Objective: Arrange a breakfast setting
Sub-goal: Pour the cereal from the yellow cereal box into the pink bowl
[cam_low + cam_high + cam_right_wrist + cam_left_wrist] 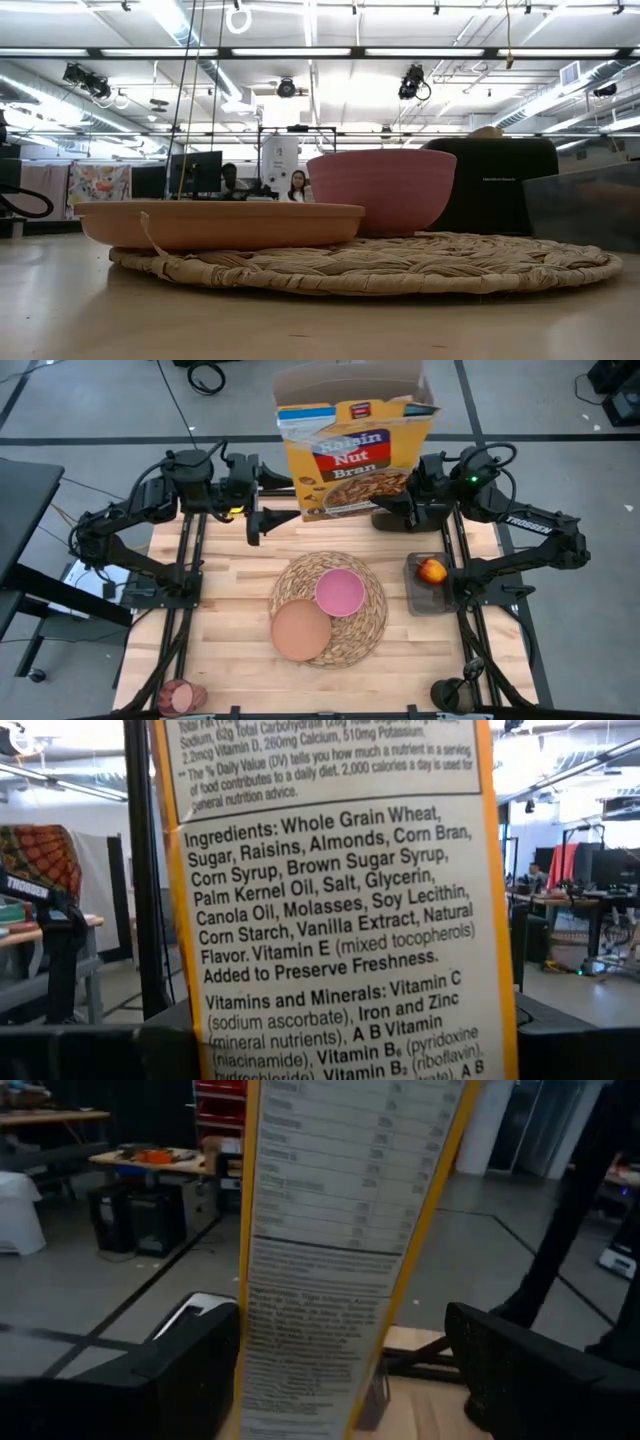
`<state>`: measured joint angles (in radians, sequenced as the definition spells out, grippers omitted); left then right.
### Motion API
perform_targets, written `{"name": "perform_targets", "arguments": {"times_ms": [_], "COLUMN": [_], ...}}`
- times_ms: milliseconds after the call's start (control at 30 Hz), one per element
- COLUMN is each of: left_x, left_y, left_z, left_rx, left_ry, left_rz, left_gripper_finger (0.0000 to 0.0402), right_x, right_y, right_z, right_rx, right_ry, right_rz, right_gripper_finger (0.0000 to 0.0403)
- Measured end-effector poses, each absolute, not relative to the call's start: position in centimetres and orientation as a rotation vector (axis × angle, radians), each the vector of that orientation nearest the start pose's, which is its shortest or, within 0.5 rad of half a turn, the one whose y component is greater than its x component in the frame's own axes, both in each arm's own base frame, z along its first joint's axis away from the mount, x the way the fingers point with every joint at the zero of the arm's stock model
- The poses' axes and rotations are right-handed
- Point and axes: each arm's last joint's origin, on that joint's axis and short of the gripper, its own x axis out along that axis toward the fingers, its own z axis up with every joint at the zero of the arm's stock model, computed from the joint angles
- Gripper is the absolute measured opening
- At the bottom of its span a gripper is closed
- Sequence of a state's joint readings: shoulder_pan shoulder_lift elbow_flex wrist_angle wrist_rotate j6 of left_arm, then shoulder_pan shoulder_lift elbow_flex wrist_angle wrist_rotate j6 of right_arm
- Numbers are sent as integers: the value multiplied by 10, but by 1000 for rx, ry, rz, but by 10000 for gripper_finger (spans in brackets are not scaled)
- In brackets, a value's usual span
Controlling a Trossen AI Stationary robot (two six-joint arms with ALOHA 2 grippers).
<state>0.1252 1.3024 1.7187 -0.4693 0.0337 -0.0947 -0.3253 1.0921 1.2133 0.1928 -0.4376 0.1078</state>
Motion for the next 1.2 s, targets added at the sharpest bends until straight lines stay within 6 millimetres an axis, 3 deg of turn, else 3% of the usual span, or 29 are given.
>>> {"name": "perform_targets", "arguments": {"times_ms": [533, 900, 1000, 1200], "left_x": [251, 283, 287, 288], "left_y": [35, 37, 38, 38], "left_z": [504, 491, 490, 491], "left_rx": [-34, -40, -44, -41], "left_ry": [58, 66, 56, 40], "left_rz": [230, 169, 172, 174], "left_gripper_finger": [355, 351, 332, 256], "right_x": [219, 235, 237, 239], "right_y": [-60, -65, -66, -66], "right_z": [456, 448, 447, 447], "right_rx": [-24, 1, 10, 7], "right_ry": [-297, -280, -276, -280], "right_rz": [144, 164, 167, 170], "right_gripper_finger": [224, 224, 224, 224]}}
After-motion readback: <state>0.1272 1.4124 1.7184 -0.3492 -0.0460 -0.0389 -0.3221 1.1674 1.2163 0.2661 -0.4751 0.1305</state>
